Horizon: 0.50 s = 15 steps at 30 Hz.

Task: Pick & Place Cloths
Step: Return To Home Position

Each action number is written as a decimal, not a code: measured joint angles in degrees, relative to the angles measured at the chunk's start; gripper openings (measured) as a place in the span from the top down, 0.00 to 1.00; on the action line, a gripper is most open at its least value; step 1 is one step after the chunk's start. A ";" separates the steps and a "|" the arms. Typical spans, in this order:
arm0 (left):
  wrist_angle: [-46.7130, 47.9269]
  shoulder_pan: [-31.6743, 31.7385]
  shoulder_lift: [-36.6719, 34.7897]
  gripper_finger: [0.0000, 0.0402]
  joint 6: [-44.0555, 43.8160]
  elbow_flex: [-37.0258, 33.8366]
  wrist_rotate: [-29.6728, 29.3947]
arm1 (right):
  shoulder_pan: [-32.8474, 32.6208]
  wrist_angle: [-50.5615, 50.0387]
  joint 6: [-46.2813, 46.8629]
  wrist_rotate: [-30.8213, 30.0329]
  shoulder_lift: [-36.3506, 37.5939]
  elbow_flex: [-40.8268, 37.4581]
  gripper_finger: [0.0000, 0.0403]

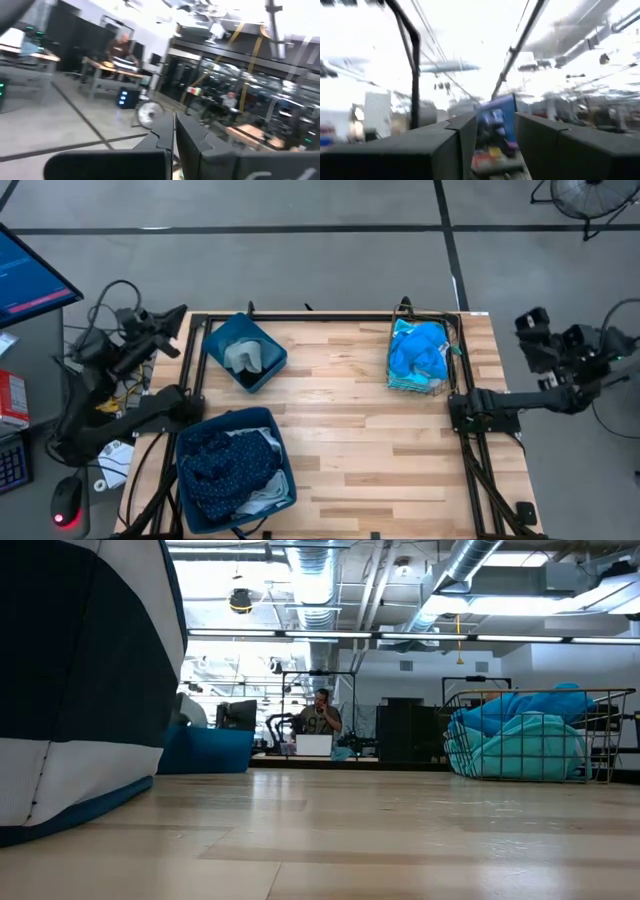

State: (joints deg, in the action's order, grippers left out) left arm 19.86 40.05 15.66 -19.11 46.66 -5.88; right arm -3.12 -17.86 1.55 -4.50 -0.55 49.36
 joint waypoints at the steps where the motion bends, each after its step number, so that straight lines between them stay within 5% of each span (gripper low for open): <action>1: -1.77 -0.02 -0.11 1.00 0.02 -1.68 1.20 | -0.52 2.55 0.36 -0.02 0.36 -1.94 0.69; 9: -16.35 -3.53 -0.46 1.00 -1.94 -15.71 8.12 | -2.55 0.10 -0.97 -5.53 -1.77 -5.28 0.68; 15: -28.79 -14.37 0.05 1.00 -5.58 -26.70 2.09 | -4.78 4.38 -1.51 -4.17 0.22 -9.84 0.67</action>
State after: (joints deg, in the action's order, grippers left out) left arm -8.93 25.69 15.71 -24.70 19.96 -3.79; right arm -7.90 -13.48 0.05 -8.67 -0.33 39.52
